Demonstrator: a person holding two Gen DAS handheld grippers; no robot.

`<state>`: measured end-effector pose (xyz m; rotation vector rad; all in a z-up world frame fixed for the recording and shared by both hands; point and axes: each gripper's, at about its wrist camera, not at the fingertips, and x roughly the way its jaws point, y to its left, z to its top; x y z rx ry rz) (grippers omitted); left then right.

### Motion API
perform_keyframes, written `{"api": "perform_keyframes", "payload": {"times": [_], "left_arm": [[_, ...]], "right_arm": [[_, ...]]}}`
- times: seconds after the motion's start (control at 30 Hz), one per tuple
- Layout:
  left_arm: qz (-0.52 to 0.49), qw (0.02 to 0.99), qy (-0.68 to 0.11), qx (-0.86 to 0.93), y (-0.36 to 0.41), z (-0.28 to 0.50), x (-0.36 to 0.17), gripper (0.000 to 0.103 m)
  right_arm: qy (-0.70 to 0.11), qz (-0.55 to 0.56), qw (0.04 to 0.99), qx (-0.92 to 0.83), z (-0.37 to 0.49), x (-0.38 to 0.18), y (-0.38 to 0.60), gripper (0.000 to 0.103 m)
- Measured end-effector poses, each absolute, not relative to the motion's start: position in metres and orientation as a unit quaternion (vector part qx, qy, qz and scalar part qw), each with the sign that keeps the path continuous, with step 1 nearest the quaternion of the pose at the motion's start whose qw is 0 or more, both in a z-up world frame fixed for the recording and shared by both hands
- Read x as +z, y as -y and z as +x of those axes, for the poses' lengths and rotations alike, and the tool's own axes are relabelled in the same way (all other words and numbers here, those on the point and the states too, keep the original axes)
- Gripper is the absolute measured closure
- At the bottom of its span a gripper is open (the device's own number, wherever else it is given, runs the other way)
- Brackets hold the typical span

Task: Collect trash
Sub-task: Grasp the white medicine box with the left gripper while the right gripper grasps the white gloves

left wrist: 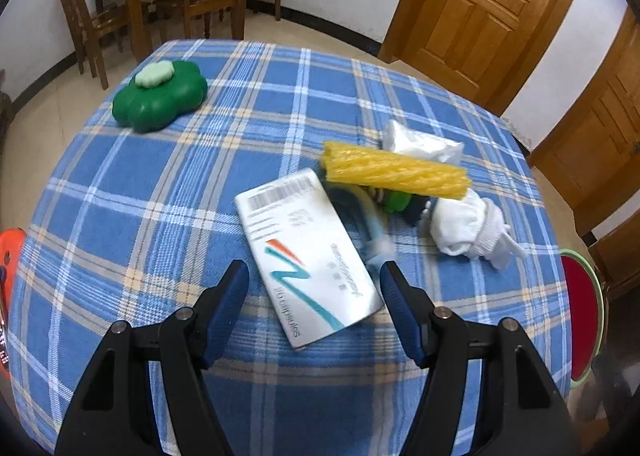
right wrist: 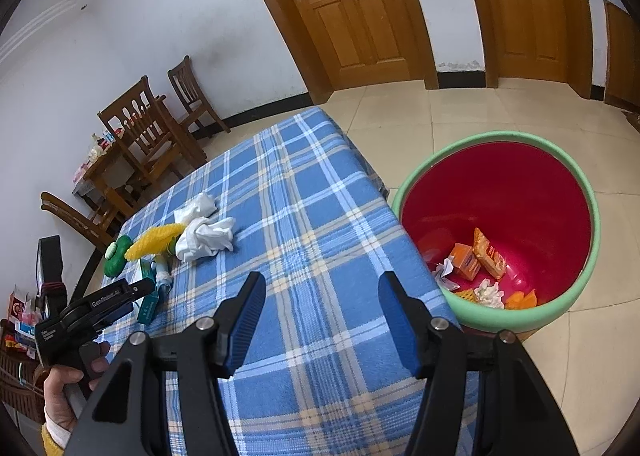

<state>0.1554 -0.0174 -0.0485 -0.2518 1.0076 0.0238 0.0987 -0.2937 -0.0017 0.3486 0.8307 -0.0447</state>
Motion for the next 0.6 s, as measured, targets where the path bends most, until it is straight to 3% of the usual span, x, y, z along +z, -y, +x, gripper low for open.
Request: {"api": "perform_keyframes", "payload": {"times": [0.23,0.33,0.6], "left_arm": [[-0.128,0.868,-0.480,0.002,0.012,0.158,-0.053,0.035],[-0.137,0.868,-0.477,-0.010,0.008,0.157,-0.053,0.042],[-0.131,0.878,-0.461,-0.016,-0.008,0.148,-0.044,0.043]], "right_arm": [[-0.411,0.166,0.896,-0.014,0.106,-0.007,0.287,0.041],[-0.413,0.163,0.896,-0.010,0.110,-0.007,0.281,0.041],[-0.420,0.148,0.895,0.009,0.121,-0.008,0.259,0.041]]}}
